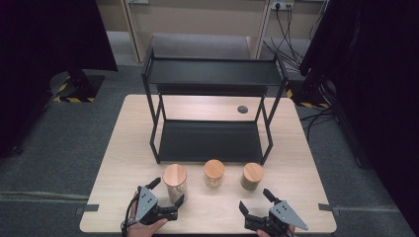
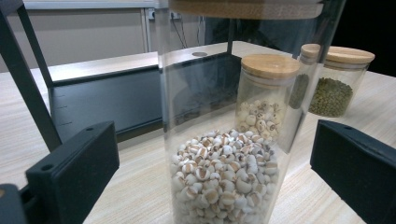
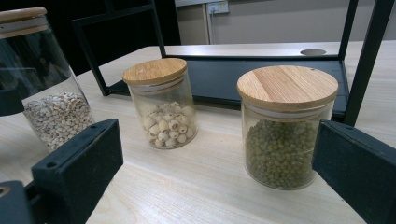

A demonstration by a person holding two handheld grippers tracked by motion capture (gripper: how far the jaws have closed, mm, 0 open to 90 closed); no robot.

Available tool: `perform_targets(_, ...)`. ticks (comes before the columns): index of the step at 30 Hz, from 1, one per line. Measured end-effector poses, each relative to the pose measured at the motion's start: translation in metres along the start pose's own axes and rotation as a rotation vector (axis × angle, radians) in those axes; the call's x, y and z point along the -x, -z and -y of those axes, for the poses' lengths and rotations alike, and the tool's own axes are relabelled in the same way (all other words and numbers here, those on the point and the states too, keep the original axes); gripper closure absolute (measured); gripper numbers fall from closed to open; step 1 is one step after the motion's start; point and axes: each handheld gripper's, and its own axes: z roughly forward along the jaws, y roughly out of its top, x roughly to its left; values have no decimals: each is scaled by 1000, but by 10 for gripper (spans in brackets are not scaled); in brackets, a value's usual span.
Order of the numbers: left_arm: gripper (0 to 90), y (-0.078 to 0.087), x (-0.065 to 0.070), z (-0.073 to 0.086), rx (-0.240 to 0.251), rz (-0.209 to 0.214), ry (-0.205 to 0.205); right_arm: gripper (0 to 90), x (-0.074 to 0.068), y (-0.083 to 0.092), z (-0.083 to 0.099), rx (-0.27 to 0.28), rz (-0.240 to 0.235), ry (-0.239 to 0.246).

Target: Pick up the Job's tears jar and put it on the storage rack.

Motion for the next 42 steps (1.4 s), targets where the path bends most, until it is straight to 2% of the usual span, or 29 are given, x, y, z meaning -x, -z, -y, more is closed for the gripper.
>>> perform_targets(19,27,-10,0,-8,-4,11,7,25,1,-1,0,-3,-11,-11)
perform_targets(26,82,-14,-3,-10,-6,18,5,26,2,-1,0,-5,-10,-15)
perform_targets(32,248,-15,-7,-11,-1,50,-19,28,2,-2,1,-8,-14,-18)
perform_targets(37,251,-15,-4,-15,-14,38,-21,30,2,-3,1,-7,-15,-19)
perform_targets(42,252,-16,-4,-17,-18,35,-3,31,1,-2,1,-5,-18,-18)
